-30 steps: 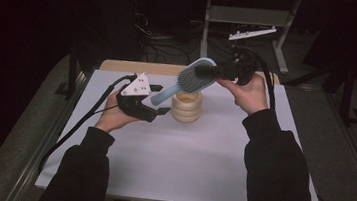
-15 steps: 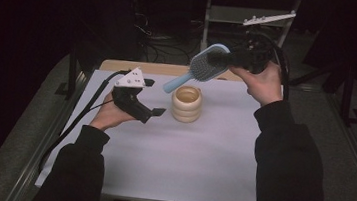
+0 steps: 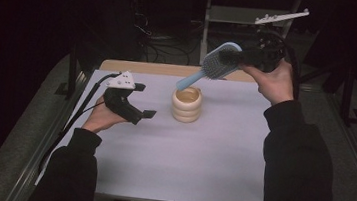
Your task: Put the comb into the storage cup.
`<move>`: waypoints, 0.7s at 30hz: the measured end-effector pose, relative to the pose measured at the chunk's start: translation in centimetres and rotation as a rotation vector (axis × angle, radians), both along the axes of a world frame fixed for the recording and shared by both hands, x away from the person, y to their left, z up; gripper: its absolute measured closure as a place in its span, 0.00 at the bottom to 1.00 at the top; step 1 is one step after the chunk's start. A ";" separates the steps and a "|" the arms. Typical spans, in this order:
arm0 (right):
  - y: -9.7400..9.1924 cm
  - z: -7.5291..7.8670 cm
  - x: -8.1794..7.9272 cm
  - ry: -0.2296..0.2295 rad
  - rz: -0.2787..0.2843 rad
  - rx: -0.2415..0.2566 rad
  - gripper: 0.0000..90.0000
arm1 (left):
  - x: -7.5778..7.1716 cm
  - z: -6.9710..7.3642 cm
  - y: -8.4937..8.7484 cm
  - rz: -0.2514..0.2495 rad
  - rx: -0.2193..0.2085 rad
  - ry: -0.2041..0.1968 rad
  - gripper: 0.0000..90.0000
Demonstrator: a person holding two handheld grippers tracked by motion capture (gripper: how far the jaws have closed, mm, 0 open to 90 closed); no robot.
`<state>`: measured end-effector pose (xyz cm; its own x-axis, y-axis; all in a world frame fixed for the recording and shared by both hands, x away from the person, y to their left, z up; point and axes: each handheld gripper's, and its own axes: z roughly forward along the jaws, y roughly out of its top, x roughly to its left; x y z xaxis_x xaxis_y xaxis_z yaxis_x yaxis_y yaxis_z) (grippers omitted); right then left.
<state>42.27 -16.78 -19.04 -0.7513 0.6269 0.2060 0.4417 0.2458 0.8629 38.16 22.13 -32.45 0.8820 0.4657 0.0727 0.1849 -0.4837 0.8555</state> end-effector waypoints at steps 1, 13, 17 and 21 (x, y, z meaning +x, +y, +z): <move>-0.1 0.0 0.0 0.000 -0.002 -0.001 0.62 | 0.0 0.0 0.3 0.007 -0.002 0.001 0.00; -0.9 0.1 0.3 -0.022 -0.034 -0.015 0.62 | -0.8 -1.3 4.0 0.067 -0.037 0.024 0.00; -0.8 -0.2 0.6 -0.020 -0.038 -0.020 0.62 | -1.1 -2.2 5.4 0.094 -0.067 0.029 0.00; -0.7 -0.4 1.0 -0.016 -0.044 -0.040 0.62 | -1.4 -2.9 6.4 0.113 -0.062 0.033 0.00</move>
<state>43.30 -17.46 -19.48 -0.7259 0.6669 0.1684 0.4393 0.2610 0.8596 36.80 28.49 -35.40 0.8253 0.5646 0.0127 0.2631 -0.4044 0.8759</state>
